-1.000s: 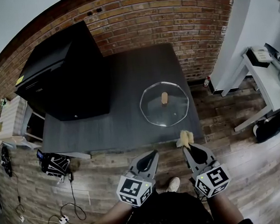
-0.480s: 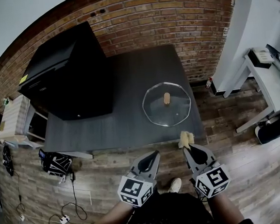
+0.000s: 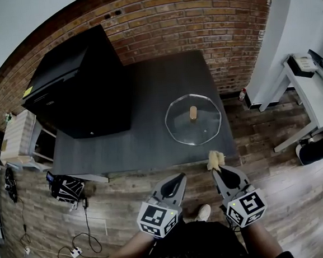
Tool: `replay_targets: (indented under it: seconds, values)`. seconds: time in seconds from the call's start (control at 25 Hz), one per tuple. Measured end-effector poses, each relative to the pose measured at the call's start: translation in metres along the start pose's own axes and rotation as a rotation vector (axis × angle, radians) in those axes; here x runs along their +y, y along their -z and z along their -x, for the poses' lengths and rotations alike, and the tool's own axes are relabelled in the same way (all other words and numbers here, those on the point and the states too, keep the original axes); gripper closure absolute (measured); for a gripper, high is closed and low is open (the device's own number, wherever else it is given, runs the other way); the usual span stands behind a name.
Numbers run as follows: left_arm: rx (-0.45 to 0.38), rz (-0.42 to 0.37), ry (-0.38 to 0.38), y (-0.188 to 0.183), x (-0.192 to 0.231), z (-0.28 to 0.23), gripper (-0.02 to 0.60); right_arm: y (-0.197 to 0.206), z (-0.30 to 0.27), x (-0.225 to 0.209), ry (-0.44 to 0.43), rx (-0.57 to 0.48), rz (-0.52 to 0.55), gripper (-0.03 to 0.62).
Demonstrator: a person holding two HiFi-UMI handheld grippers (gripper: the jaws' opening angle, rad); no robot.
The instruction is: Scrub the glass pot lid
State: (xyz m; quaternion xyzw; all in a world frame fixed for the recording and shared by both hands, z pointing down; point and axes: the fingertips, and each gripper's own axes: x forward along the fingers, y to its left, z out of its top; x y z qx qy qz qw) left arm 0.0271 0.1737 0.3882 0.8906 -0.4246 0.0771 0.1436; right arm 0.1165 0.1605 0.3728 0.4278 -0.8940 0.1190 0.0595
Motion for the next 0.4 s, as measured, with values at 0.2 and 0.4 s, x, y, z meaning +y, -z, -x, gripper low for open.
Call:
replay_targets:
  seconds: [0.2, 0.4]
  values:
    - [-0.003, 0.002, -0.007, -0.0011, 0.0004, -0.0005, 0.551, -0.0017, -0.0008, -0.0010, -0.006, 0.001, 0.003, 0.553]
    - [-0.002, 0.008, -0.012, 0.0003, 0.0005, -0.0020, 0.551, -0.0028, -0.0019, -0.0025, -0.010, -0.004, 0.004, 0.553]
